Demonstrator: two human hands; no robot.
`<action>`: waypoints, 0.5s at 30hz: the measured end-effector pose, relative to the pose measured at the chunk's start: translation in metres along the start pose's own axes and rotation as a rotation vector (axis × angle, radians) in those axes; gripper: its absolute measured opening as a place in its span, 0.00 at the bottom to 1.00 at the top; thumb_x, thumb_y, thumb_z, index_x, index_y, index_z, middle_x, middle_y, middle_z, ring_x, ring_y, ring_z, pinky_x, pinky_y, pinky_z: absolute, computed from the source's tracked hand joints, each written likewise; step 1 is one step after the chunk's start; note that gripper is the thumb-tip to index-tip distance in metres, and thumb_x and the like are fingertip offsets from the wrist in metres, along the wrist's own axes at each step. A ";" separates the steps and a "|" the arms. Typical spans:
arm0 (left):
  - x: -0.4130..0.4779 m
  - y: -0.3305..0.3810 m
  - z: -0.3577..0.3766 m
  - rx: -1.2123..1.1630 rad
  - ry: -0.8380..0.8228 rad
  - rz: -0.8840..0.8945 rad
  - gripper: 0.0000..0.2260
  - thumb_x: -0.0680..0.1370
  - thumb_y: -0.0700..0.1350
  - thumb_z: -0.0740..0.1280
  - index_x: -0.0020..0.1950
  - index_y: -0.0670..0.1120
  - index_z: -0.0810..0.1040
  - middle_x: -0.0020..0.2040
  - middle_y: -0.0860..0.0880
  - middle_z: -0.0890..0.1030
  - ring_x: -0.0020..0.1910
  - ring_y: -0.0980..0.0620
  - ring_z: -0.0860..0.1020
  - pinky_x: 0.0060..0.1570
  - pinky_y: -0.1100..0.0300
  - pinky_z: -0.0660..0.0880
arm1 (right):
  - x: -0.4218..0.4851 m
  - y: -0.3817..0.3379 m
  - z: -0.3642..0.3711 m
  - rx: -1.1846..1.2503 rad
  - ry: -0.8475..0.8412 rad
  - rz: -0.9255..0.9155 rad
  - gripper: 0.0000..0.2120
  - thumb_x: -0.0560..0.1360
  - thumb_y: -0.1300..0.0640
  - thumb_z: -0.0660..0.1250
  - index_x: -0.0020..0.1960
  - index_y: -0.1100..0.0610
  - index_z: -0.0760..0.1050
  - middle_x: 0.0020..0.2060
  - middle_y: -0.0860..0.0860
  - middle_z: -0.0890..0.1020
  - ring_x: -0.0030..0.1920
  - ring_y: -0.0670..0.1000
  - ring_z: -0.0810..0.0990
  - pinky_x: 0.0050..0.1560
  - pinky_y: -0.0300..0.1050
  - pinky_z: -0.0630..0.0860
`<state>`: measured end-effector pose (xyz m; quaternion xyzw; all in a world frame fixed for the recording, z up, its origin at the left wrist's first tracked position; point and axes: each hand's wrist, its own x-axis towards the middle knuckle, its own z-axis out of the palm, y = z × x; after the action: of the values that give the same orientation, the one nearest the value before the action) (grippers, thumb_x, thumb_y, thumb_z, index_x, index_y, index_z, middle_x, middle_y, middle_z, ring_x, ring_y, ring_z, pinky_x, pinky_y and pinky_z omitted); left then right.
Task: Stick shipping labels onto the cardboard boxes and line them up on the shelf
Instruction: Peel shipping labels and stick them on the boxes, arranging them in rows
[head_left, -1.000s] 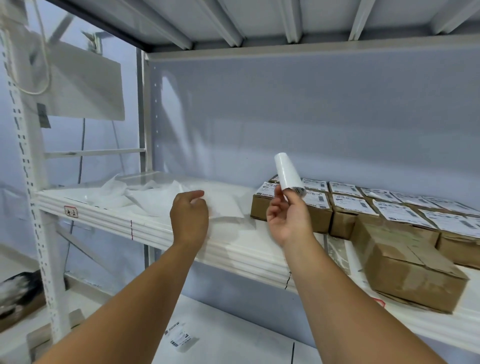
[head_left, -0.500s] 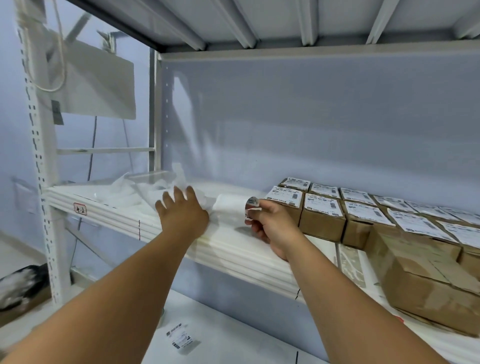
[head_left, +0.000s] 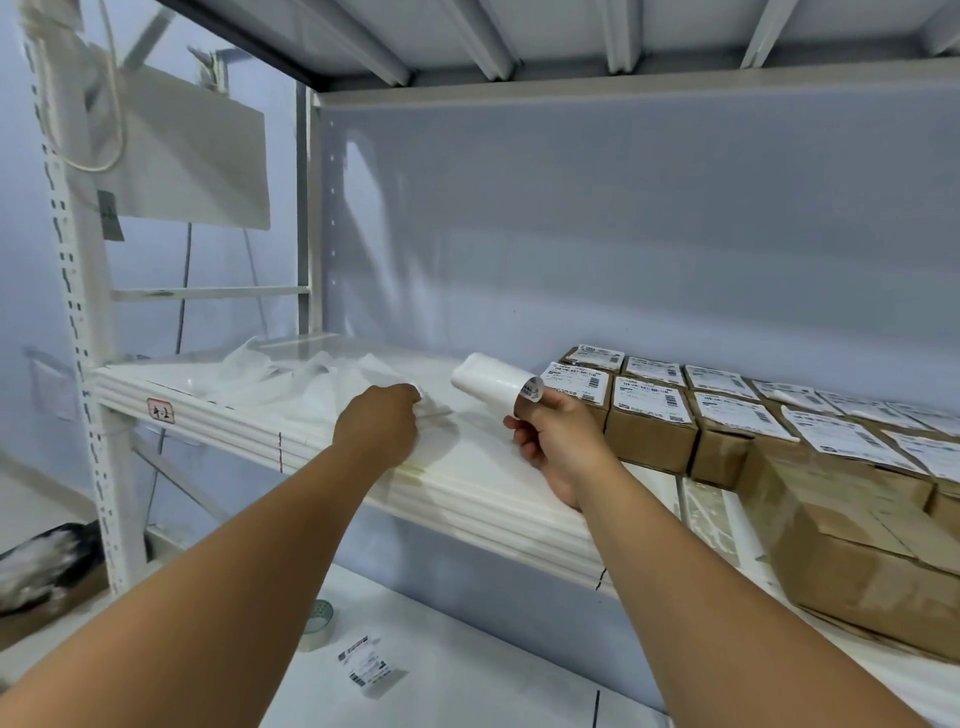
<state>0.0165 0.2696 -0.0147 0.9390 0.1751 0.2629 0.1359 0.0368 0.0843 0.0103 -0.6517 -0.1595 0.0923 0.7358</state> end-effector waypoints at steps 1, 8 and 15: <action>0.000 0.003 -0.001 0.011 -0.009 0.046 0.16 0.79 0.40 0.57 0.66 0.49 0.73 0.57 0.45 0.79 0.54 0.44 0.77 0.51 0.56 0.72 | 0.000 0.000 0.000 0.009 0.006 0.001 0.08 0.78 0.64 0.62 0.45 0.53 0.76 0.32 0.52 0.76 0.27 0.45 0.69 0.29 0.36 0.64; -0.003 0.033 0.007 -0.316 0.117 0.205 0.16 0.78 0.36 0.58 0.63 0.45 0.76 0.54 0.44 0.81 0.51 0.45 0.77 0.46 0.62 0.69 | 0.002 -0.002 0.001 0.017 0.060 -0.115 0.08 0.78 0.64 0.62 0.45 0.53 0.76 0.32 0.52 0.76 0.24 0.44 0.69 0.26 0.35 0.67; 0.002 0.049 0.025 0.042 0.075 0.172 0.16 0.79 0.42 0.57 0.63 0.51 0.75 0.60 0.43 0.74 0.60 0.41 0.69 0.55 0.53 0.67 | 0.009 0.002 -0.001 -0.042 0.134 -0.172 0.07 0.77 0.64 0.63 0.47 0.54 0.77 0.31 0.51 0.77 0.26 0.46 0.70 0.28 0.37 0.69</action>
<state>0.0442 0.2218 -0.0177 0.9427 0.1042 0.3051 0.0865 0.0454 0.0868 0.0096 -0.6556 -0.1673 -0.0182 0.7361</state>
